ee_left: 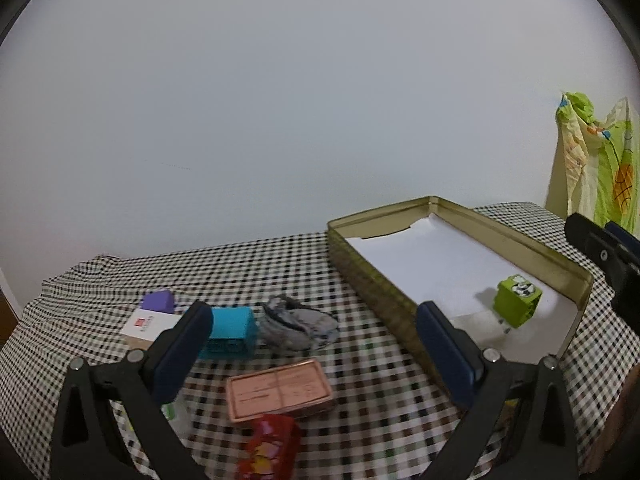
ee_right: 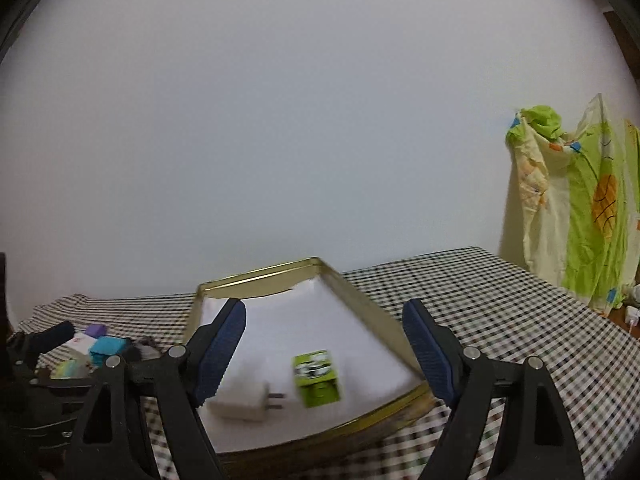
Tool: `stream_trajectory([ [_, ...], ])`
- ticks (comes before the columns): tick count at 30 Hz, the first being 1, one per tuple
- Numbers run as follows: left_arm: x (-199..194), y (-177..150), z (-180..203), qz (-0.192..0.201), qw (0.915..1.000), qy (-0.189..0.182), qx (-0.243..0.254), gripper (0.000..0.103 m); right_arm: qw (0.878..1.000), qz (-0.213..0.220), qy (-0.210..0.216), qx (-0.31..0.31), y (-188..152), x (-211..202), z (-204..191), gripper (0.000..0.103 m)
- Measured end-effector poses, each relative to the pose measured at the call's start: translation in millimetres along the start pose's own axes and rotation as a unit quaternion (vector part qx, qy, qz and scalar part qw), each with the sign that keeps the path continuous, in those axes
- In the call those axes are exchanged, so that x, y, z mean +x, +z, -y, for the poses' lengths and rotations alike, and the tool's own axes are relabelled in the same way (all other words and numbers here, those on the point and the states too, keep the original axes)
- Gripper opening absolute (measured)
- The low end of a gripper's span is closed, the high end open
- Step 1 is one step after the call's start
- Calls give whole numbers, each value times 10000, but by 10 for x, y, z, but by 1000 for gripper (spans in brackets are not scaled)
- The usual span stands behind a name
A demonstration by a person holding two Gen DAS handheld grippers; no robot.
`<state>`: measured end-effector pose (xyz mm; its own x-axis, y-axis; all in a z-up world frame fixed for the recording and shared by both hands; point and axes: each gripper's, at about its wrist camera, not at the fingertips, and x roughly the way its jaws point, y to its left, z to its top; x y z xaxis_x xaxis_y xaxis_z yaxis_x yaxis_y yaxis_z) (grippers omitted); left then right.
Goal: Organize rigid objects
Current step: 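Withdraw both grippers from the tray toward the remaining items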
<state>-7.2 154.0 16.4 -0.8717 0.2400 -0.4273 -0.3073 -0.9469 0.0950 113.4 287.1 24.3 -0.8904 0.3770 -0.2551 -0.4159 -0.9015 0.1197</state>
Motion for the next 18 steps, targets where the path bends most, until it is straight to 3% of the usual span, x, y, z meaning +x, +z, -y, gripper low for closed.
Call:
stream_trajectory([
  [9, 17, -25, -382, -118, 9996, 192, -167, 102, 9987, -191, 463, -103, -101, -10, -411, 83],
  [18, 26, -122, -876, -544, 9963, 462, -482, 102, 9956, -357, 857, -144, -172, 0, -693, 83],
])
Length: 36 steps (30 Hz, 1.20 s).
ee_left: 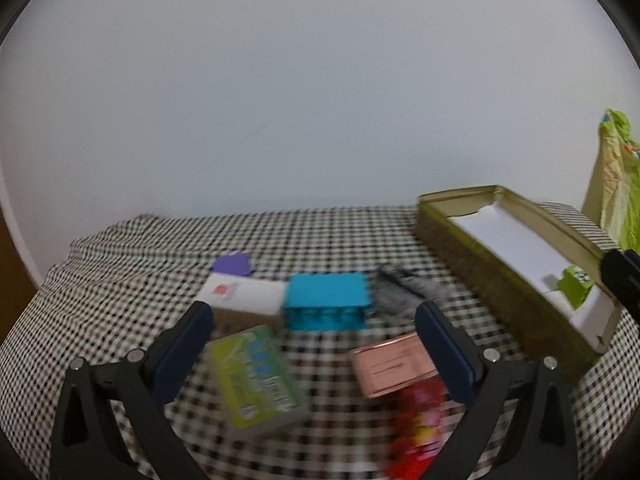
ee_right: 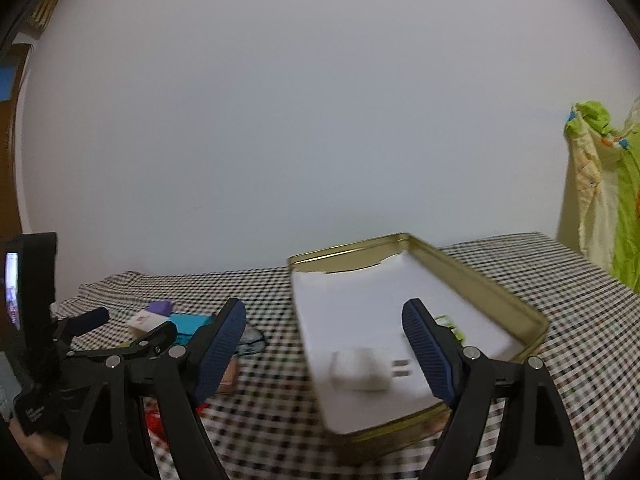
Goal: Organize rigid objects
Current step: 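Withdraw both grippers from the tray toward the remaining items, then grasp the brown comb with the left gripper while the right grasps the red block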
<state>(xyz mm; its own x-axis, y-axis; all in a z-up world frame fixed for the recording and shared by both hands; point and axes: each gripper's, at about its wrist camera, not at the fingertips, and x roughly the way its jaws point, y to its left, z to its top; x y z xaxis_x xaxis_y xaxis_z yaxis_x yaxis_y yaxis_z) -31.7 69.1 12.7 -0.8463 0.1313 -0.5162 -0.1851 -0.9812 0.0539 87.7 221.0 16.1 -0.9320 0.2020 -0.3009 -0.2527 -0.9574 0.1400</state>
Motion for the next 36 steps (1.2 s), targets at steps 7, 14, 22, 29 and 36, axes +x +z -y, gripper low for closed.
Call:
stream_trajectory([
  [7, 61, -46, -405, -252, 9988, 316, -260, 102, 9994, -221, 254, -70, -45, 83, -228, 82],
  [14, 190, -139, -765, -715, 9944, 535, -558, 102, 9942, -879, 612, -17, -158, 246, -474, 82],
  [22, 194, -200, -1269, -971, 9869, 506, -1183, 102, 9819, -1623, 967, -102, -316, 407, -736, 82],
  [29, 284, -305, -1594, -1297, 9751, 477, -1736, 102, 9705, -2209, 940, -223, -473, 522, -999, 82],
  [36, 308, -299, -1362, -1421, 9820, 245, -1219, 99, 9603, -2669, 711, -402, -568, 693, -1088, 77],
])
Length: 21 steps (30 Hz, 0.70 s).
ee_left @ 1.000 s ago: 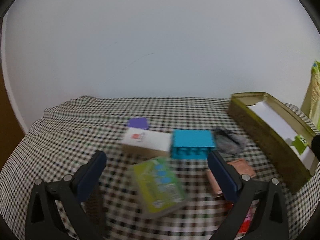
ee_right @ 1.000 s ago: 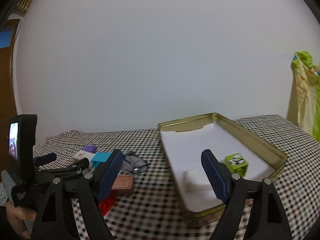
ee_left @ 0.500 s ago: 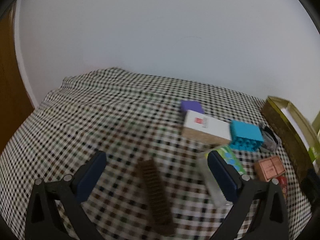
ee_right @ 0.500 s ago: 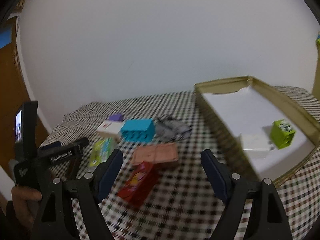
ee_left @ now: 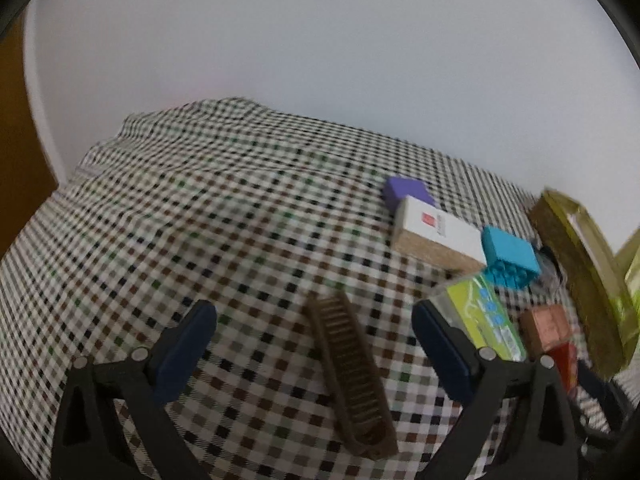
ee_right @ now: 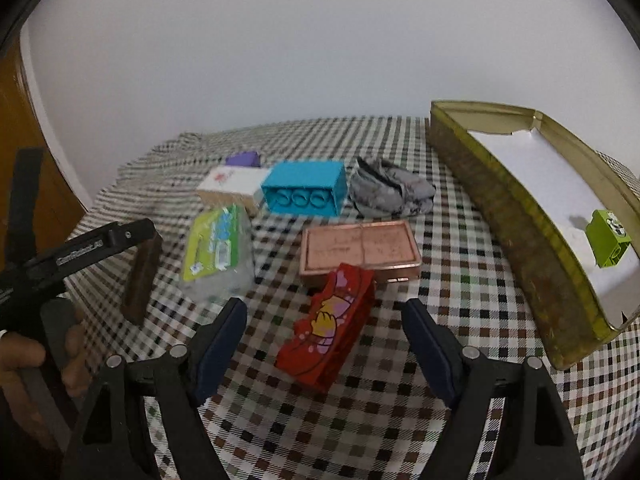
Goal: Organize rigid objects
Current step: 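Grasp the brown comb with the left gripper while the right grasps the red block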
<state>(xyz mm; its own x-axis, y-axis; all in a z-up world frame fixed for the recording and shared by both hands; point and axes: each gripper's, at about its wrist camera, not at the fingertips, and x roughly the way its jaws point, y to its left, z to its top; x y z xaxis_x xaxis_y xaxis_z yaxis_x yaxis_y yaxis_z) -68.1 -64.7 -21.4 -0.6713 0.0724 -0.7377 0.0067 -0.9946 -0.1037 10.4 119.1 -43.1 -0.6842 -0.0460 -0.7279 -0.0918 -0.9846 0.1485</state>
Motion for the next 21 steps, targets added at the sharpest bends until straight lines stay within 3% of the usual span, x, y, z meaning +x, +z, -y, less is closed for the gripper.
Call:
stream_trajectory([
  [3, 53, -16, 82, -146, 9997, 60, 193, 91, 9999, -125, -31, 80, 1, 36, 38, 65],
  [4, 83, -20, 95, -234, 9995, 14, 211, 88, 9999, -136, -19, 74, 0, 35, 44, 56],
  [6, 152, -38, 107, -415, 9988, -33, 256, 71, 9999, -143, -27, 45, 3, 33, 41, 48],
  [10, 177, -62, 160, -396, 9982, 160, 426, 61, 9999, -171, -10, -15, 20, 41, 24, 29],
  [13, 142, -81, 135, -326, 9986, 127, 407, 40, 9997, -188, 135, -86, 21, 34, 16, 26],
  [14, 115, -80, 133, -301, 9987, 128, 395, 26, 9996, -190, 182, -97, 22, 34, 13, 25],
  [17, 60, -87, 106, -282, 9993, 22, 237, 23, 9986, -141, 515, -62, 29, 18, 29, 25],
  [21, -59, -73, 47, -120, 9984, -525, -154, 23, 9954, 225, 925, -119, 39, -139, 11, 25],
])
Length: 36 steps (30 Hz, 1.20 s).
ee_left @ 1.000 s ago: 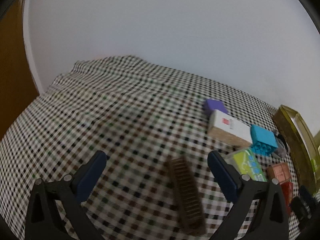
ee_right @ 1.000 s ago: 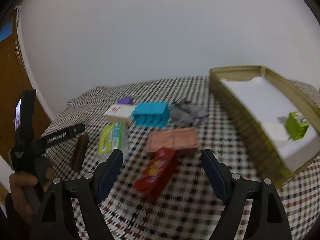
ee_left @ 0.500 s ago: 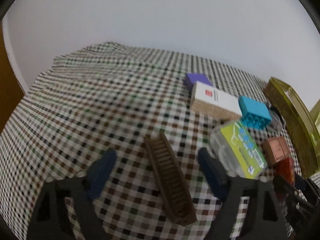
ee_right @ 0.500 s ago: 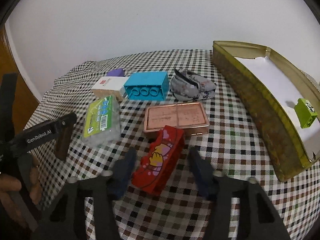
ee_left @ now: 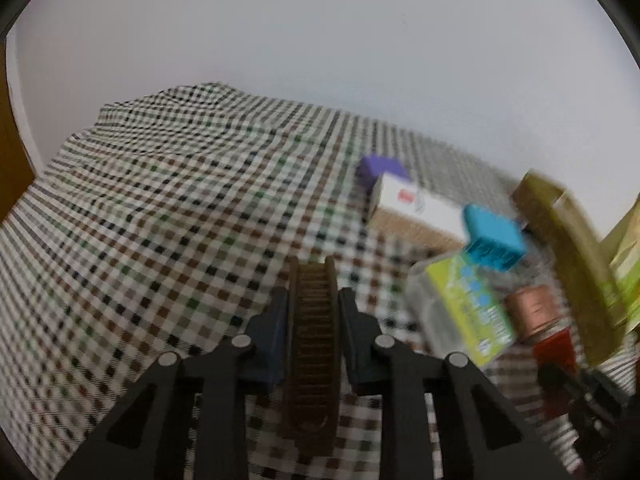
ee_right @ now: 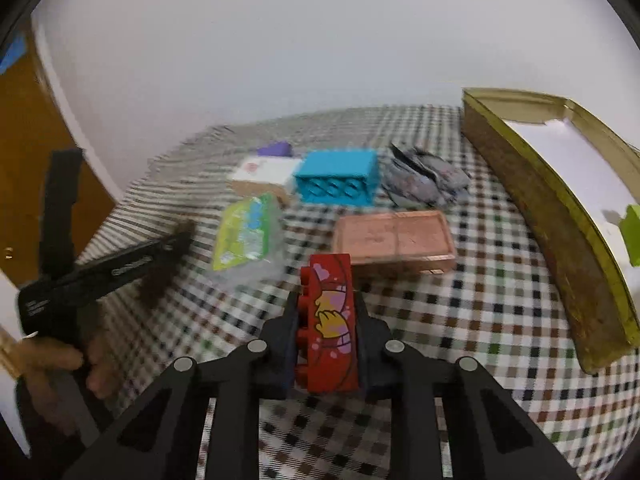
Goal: Organize rigid objects
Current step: 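Grasp the brown comb with the left gripper while the right grasps the red block, then carry the comb and red block over the gold tray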
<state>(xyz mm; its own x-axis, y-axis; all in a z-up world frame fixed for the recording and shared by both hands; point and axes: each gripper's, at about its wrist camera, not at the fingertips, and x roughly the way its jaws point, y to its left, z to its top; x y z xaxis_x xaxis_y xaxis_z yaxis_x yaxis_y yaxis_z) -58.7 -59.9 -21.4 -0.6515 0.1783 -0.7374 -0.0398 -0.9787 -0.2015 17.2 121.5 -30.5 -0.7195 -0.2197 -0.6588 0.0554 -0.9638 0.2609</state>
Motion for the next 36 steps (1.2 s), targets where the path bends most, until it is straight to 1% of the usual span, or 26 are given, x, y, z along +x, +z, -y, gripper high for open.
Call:
stream_trajectory([
  [1, -56, 10, -10, 161, 9998, -89, -44, 23, 9999, 90, 34, -34, 5, -34, -14, 25],
  [2, -128, 18, -11, 385, 9992, -120, -42, 23, 9997, 214, 71, -72, 8, -83, -33, 25],
  [3, -172, 20, -6, 520, 9986, -122, -22, 23, 9992, 381, 110, -112, 18, -146, -52, 25],
  [8, -353, 55, 40, 1107, 9933, -313, 102, 23, 9952, 932, 203, -225, 73, -323, -89, 25],
  [11, -418, 70, 57, 1399, 9896, -262, 192, 23, 9913, 1264, 269, -245, 124, -450, -42, 25],
  [14, -413, 103, 22, 1508, 9880, -263, 195, 23, 9898, 1383, 244, -244, 170, -511, 72, 25],
  [19, -456, 84, 78, 1673, 9852, -307, 224, 23, 9883, 1495, 279, 54, 233, -578, 343, 25],
  [22, -505, 55, 159, 1833, 9821, -327, 297, 23, 9864, 1626, 239, 50, 251, -638, 412, 25],
  [25, -535, 34, 253, 1923, 9798, -432, 331, 23, 9841, 1772, 120, -70, 238, -736, 426, 25],
  [28, -559, 19, 407, 1992, 9778, -458, 462, 23, 9797, 1974, -190, -288, 233, -824, 452, 25],
  [30, -548, 15, 524, 1968, 9775, -538, 539, 23, 9746, 2140, -487, -440, 220, -899, 475, 25],
  [36, -524, 5, 865, 1991, 9746, -639, 804, 23, 9679, 2335, -850, -385, 260, -1012, 749, 25],
])
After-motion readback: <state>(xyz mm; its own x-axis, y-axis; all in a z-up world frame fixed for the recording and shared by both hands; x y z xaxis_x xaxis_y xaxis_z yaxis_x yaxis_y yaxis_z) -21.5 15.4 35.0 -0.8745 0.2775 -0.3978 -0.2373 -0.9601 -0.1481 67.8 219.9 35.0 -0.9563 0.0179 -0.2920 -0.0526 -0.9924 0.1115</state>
